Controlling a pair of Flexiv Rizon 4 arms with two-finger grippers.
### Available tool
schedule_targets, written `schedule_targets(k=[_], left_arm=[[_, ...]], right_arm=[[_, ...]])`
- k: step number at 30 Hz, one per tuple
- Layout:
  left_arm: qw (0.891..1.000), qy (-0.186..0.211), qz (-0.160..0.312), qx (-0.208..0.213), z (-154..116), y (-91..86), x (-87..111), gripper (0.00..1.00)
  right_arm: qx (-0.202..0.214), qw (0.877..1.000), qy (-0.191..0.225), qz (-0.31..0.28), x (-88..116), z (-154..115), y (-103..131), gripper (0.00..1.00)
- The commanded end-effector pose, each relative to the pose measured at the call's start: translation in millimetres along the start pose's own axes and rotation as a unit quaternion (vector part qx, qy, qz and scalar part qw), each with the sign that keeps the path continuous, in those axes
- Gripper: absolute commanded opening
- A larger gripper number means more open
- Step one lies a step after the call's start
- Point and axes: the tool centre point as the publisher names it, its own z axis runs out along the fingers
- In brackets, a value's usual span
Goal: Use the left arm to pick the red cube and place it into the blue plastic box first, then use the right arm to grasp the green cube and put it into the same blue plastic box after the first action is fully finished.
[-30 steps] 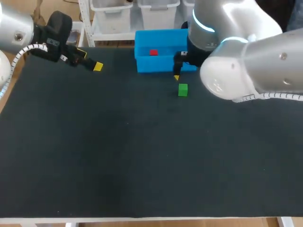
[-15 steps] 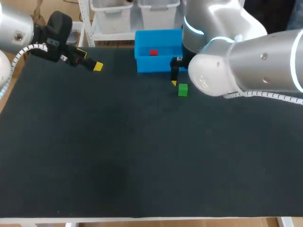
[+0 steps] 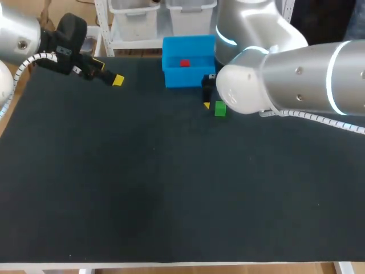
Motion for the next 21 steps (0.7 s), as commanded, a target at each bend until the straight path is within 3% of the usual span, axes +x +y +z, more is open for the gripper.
schedule_targets(k=[1,8,9,10,11,13,14,15,21], left_arm=[[1.000,-0.002,0.001,0.002,1,1.2,0.9,1.00],[1.000,-0.002,0.001,0.002,1,1.2,0.9,1.00],[1.000,-0.002,0.001,0.002,1,1.2,0.9,1.00],[1.000,-0.002,0.001,0.002,1,1.2,0.9,1.00],[1.000,-0.002,0.001,0.002,1,1.2,0.9,1.00],[1.000,-0.002,0.001,0.002,1,1.2,0.9,1.00],[1.000,-0.002,0.001,0.002,1,1.2,0.9,1.00],[1.000,-0.002,0.001,0.002,1,1.2,0.9,1.00],[1.000,-0.002,0.001,0.002,1,1.2,0.9,1.00]], right_arm=[[0.001,1.000,0.012,-0.004,-7,7,4,1.00],[0.002,1.000,0.024,-0.016,-7,14,5,1.00],[0.002,1.000,0.024,-0.016,-7,15,6,0.96],[0.002,1.000,0.026,-0.017,-7,16,5,0.58],[0.001,0.999,0.027,-0.017,-7,17,5,0.45],[0.000,0.999,0.030,-0.018,-5,18,6,0.38],[0.000,0.999,0.031,-0.018,-5,20,6,0.05],[0.000,0.999,0.032,-0.018,-4,20,6,0.00],[0.001,0.999,0.038,-0.018,-2,22,5,0.00]])
